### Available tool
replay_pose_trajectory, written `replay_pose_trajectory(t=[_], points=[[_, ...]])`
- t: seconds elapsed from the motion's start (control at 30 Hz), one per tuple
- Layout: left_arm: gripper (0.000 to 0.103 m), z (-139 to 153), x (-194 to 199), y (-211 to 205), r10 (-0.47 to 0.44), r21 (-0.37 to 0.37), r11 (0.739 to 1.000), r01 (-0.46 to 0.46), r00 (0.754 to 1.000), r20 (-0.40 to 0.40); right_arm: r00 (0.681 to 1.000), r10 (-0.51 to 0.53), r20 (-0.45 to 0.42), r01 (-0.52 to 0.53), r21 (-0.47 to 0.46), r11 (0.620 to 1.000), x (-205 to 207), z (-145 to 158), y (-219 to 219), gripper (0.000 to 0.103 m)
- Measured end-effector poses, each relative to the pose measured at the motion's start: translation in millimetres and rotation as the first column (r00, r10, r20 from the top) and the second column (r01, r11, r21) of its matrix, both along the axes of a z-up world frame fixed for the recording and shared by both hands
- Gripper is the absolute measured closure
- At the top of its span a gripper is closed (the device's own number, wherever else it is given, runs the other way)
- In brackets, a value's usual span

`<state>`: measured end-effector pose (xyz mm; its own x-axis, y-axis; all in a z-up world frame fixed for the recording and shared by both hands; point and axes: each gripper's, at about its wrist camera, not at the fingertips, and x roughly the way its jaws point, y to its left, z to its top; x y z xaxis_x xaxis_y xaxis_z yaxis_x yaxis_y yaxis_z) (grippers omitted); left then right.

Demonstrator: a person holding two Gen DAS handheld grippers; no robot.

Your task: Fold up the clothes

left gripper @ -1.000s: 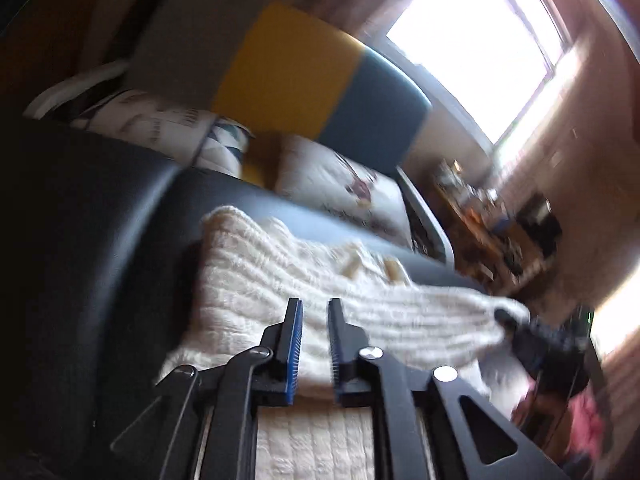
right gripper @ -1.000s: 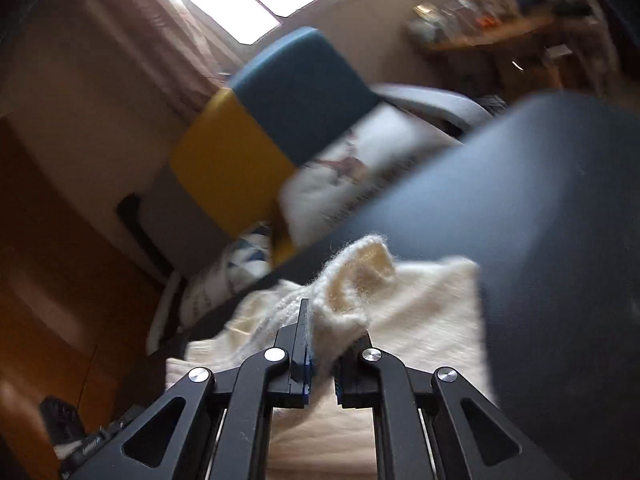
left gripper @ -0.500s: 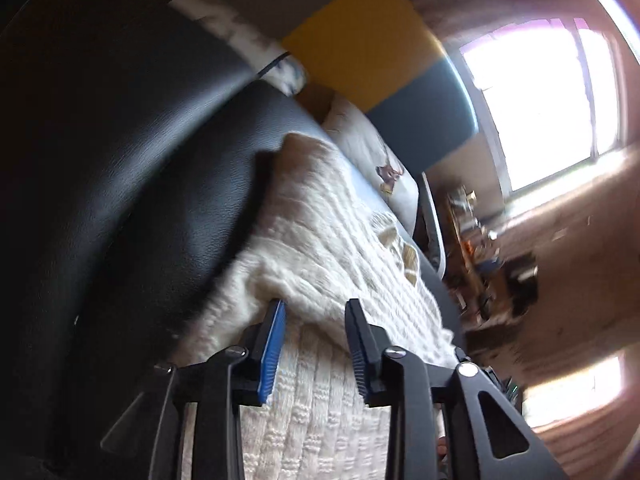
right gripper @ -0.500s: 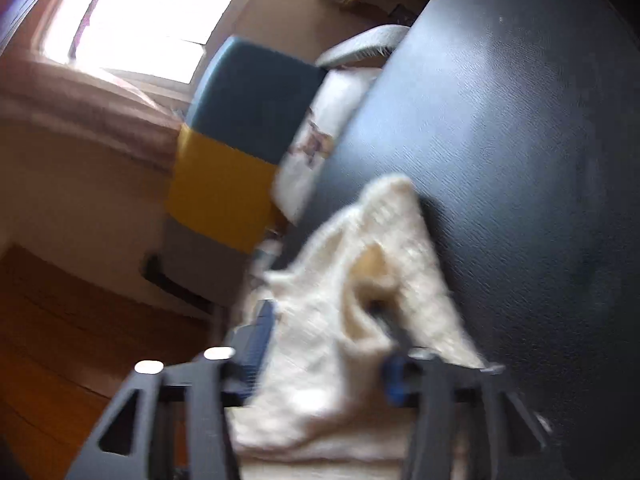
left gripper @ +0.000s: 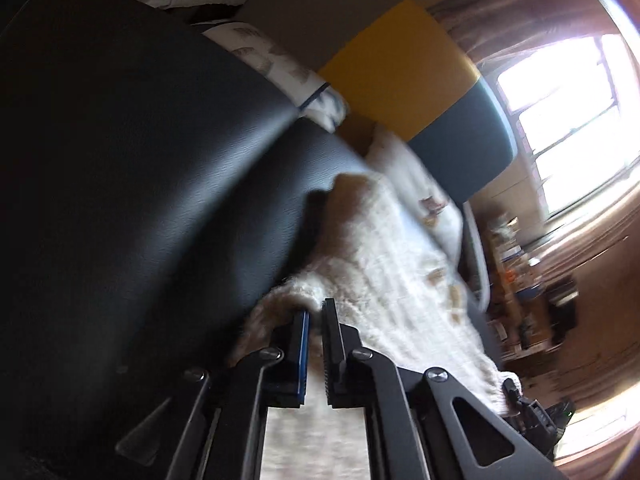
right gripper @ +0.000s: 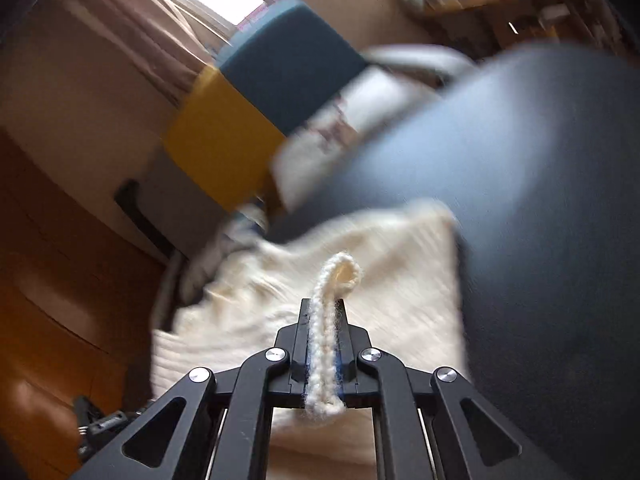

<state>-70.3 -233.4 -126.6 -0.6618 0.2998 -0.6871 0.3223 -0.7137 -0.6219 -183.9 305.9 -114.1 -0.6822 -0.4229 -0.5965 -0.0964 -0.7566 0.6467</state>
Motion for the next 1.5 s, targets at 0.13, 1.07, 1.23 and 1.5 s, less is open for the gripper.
replay_pose_trajectory(t=[0.13, 1.07, 1.23, 1.5], points=[[0.096, -0.3, 5.0, -1.9, -0.035, -0.022, 0.999, 0.035, 0.999, 0.015, 0.997, -0.077, -0.01, 0.077, -0.053, 0.996, 9.7, -12.1, 17.0, 0.09], [0.083, 28.9, 5.7, 54.3, -0.32, -0.364, 0.89, 0.274, 0.944, -0.073, 0.908, 0.418, 0.024, -0.397, 0.364, 0.842, -11.2, 33.9, -116.0, 0.057], [0.083, 29.2, 18.4, 43.2, -0.307, -0.369, 0.899, 0.236, 0.941, -0.144, 0.702, 0.71, -0.056, -0.697, 0.155, 0.7, -57.4, 61.0, -211.0, 0.035], [0.081, 10.5, 10.2, 40.6, -0.346, -0.326, 0.899, 0.293, 0.931, -0.119, 0.491, 0.863, 0.119, -0.871, 0.068, 0.486, -150.0, 48.5, -349.9, 0.016]])
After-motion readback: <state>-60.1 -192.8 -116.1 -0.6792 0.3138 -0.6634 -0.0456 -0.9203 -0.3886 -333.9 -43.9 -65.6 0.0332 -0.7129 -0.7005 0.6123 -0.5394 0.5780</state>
